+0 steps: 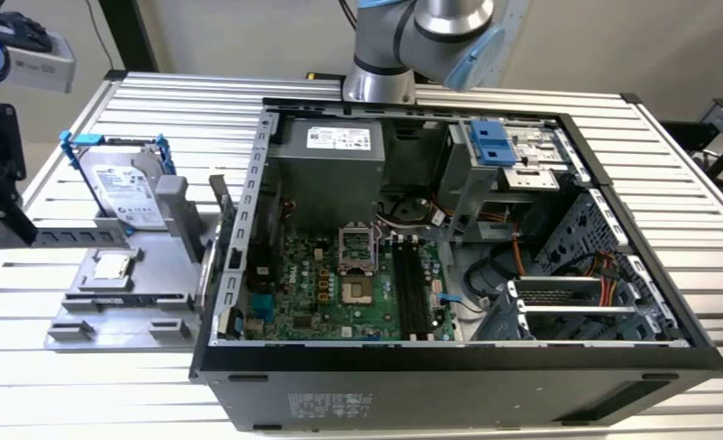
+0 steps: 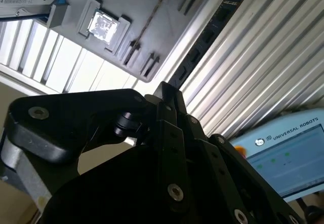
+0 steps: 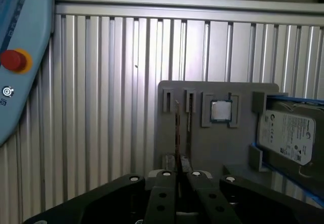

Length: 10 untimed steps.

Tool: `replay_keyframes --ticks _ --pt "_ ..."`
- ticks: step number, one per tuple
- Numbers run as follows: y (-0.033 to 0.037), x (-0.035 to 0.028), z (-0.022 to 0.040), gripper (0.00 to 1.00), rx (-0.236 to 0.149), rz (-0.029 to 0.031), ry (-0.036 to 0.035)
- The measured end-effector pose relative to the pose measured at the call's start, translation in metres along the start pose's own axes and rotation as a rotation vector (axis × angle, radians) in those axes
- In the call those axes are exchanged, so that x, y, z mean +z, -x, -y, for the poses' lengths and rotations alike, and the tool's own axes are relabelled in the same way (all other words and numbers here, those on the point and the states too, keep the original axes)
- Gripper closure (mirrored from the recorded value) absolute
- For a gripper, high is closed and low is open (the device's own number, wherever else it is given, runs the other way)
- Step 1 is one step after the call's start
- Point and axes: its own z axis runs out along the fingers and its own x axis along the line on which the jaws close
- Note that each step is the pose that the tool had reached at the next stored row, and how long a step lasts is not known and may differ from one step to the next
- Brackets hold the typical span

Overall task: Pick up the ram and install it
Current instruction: 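Pick up the ram and move it above insertion slot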

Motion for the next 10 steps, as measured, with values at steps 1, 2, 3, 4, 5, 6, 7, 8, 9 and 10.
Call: replay_keyframes --ticks 1,2,3,4,5,6,7,8,9,10 --pt "0.0 -0.002 0.0 1.0 0.0 0.0 0.0" --pt "0.0001 -0.0039 0.0 1.0 0.0 0.0 0.0001" --pt "0.0002 -0.0058 0.0 1.0 0.0 0.0 0.0" --pt "0.0002 -0.0077 0.0 1.0 0.0 0.0 0.0001" --pt "0.0002 -0.0095 0.0 1.0 0.0 0.0 0.0" --pt "0.0003 -0.0114 0.0 1.0 0.0 -0.0001 0.0001" --pt "0.0003 -0.0131 0.0 1.0 0.0 0.0 0.0" --pt "0.0004 -0.015 0.0 1.0 0.0 0.0 0.0" --pt "0.0004 -0.0169 0.0 1.0 0.0 0.0 0.0" --pt "0.0005 -0.0188 0.0 1.0 0.0 -0.0001 0.0"
